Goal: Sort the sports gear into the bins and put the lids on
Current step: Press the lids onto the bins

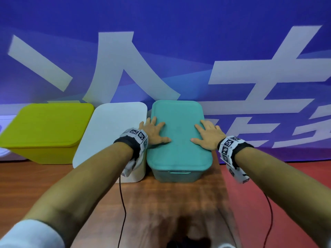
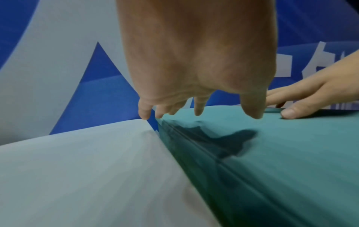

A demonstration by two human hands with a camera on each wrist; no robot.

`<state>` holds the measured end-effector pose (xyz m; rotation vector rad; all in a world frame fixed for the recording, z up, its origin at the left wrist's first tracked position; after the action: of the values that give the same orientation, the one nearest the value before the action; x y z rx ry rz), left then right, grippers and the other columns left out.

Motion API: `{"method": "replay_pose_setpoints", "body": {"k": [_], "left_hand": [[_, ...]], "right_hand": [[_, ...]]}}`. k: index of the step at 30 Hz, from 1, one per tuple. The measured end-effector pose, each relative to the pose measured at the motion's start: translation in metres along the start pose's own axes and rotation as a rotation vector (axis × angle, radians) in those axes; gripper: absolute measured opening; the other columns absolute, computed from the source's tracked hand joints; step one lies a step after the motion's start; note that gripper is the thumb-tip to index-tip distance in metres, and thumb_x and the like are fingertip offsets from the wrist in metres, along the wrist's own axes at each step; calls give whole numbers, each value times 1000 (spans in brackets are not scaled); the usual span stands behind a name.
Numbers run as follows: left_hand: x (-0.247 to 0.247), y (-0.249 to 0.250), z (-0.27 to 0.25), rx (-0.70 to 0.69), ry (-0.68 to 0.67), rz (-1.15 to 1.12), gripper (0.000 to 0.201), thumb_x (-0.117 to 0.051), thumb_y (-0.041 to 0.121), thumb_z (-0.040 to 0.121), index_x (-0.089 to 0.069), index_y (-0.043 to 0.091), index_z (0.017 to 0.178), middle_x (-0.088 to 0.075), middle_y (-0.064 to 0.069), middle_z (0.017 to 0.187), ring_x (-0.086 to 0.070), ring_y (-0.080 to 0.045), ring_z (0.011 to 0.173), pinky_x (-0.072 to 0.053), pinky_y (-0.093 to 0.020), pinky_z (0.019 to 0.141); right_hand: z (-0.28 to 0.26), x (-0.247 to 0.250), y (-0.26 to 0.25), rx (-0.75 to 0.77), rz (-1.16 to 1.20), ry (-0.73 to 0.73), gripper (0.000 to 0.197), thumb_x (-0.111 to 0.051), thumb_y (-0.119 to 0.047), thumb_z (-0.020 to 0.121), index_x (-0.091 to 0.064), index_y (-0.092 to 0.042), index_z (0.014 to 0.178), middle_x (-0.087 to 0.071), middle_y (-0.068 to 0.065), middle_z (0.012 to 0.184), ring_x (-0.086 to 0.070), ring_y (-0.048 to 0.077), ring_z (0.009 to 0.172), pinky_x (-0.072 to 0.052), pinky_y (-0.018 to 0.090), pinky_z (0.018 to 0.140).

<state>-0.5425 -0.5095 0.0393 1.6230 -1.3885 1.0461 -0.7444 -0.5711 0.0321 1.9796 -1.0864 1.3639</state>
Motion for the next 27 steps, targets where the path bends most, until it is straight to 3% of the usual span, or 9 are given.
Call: {"method": "replay_pose_setpoints", "body": {"k": [5,13,23,27], "left_hand": [[-2,0,24,51,-36,18,90,-43,80,81,-16,34,153,-7,-12,162,-8,-32,147,-12,-52,117],[-14,-20,47,134,-53,2,127,-46,95,59,8,32,155,22,-11,160,18,-30,148,2,-61,116],[-14,-18,50,101,-50,20,127,-43,96,59,6,29,155,17,-14,161,8,-30,150,0,-63,115],[-10,-20,47,111,-26,26,125,-40,98,58,5,32,155,16,-11,162,3,-28,150,-4,-62,115]], "right_hand": [[20,4,3,-39,50,-72,83,-29,-67,95,-3,-18,157,13,12,163,9,25,150,-8,48,119],[47,-1,11,-66,100,-57,86,-21,-70,94,11,-17,155,29,9,158,17,23,149,-8,50,119],[48,-4,11,-55,131,-58,84,-21,-69,95,10,-20,156,28,9,159,5,26,151,-9,46,121],[51,-1,14,-70,111,-48,87,-22,-73,92,8,-22,156,25,7,160,8,25,151,-8,51,119]]}}
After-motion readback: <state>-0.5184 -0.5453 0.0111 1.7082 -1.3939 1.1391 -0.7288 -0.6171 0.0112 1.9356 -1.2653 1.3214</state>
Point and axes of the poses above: each hand's wrist, its own z-axis towards the middle knuckle, its own x-axis out of the back of the hand, y = z × x, the point moved 10 cm from there along z, towards the middle knuckle
